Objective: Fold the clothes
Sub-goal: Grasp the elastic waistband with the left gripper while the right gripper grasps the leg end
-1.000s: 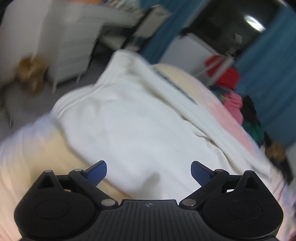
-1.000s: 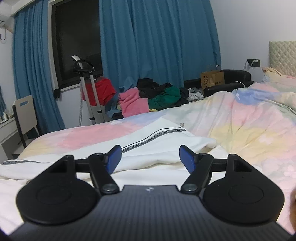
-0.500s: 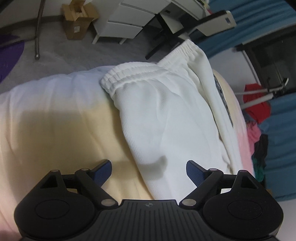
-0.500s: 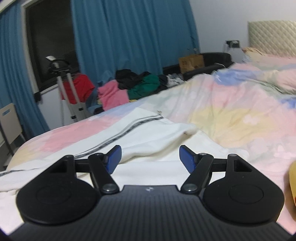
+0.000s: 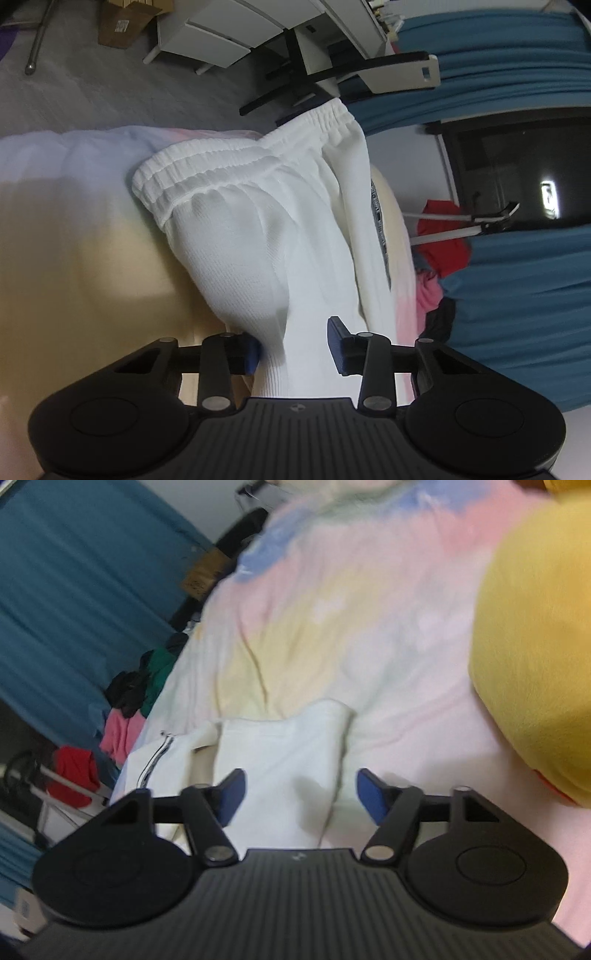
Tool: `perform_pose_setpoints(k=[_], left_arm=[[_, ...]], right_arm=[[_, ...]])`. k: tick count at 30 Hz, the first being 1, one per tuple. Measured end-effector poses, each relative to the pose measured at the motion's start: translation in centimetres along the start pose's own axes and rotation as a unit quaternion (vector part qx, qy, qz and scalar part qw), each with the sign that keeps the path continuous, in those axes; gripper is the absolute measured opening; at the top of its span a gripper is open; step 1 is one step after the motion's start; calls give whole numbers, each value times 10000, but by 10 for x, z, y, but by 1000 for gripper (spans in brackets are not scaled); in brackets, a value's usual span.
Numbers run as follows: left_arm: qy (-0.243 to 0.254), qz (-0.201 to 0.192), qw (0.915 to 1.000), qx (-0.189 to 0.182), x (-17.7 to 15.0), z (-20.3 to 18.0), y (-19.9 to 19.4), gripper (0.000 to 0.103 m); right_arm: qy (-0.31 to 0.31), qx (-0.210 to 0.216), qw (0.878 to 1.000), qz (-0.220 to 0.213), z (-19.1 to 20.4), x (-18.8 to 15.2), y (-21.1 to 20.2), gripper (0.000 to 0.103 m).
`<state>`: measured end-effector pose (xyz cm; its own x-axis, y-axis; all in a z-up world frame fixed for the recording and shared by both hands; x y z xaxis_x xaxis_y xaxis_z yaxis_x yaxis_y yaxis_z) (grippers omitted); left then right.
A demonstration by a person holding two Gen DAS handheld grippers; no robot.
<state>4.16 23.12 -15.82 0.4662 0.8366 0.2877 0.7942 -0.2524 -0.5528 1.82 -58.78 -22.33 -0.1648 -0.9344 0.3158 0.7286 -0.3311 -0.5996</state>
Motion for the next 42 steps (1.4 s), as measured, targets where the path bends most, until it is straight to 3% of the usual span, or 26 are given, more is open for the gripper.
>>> perform_pose_setpoints(k=[5, 8, 9, 10, 11, 12, 13, 17, 21, 27, 33, 37, 42], left_arm=[[25, 236, 9997, 92, -4, 1, 19, 42], [39, 378, 9992, 147, -6, 2, 30, 42], [46, 422, 9990, 166, -7, 2, 34, 40], [111, 375, 9991, 189, -6, 0, 35, 34], [176, 328, 9991, 212, -6, -1, 35, 29], [241, 279, 9990, 233, -5, -3, 35, 15], [330, 158, 9991, 211, -4, -6, 32, 9], [623, -313, 9976, -46, 2, -24, 15, 6], [1057, -869, 9900, -357, 5, -48, -18, 6], [1164, -900, 9877, -524, 29, -85, -20, 6], [1396, -934, 9852, -346, 83, -149, 48, 6], [1676, -1057, 9802, -59, 117, -186, 131, 6], [1965, -917, 9732, 760, 145, -207, 254, 7]], right_arm=[[550, 268, 9975, 364, -21, -1, 38, 57], [426, 472, 9974, 328, -16, 2, 52, 46], [226, 480, 9982, 292, -10, 2, 55, 36], [5, 447, 9987, 262, -5, 0, 58, 19], [-198, 407, 9988, 212, 0, -1, 60, 11], [-375, 356, 9986, 130, 5, 0, 60, 7], [-517, 342, 9981, 37, 9, 0, 58, 6], [-555, 495, 9960, -497, 23, 12, 34, 5], [-720, 684, 9905, -950, 51, 27, 10, 5], [-1325, 983, 9801, -1103, 122, 32, 2, 5], [-1794, 936, 9738, -1038, 212, 31, 56, 5], [-2081, 761, 9699, -1011, 265, 15, 122, 5], [-2403, 383, 9655, -925, 293, -16, 218, 5]])
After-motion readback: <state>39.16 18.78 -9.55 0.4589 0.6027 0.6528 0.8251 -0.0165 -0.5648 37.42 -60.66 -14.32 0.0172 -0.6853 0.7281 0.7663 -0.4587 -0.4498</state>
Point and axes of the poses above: each gripper's, at about its wrist camera, not at the fingertips, and y roughly the way its jaws point, z to its left, x to its top, the point moved 5 cm from there along y, roughly the way its jaws point, and after that the axes turned 10 degrees about y, right-handed, at the moved point
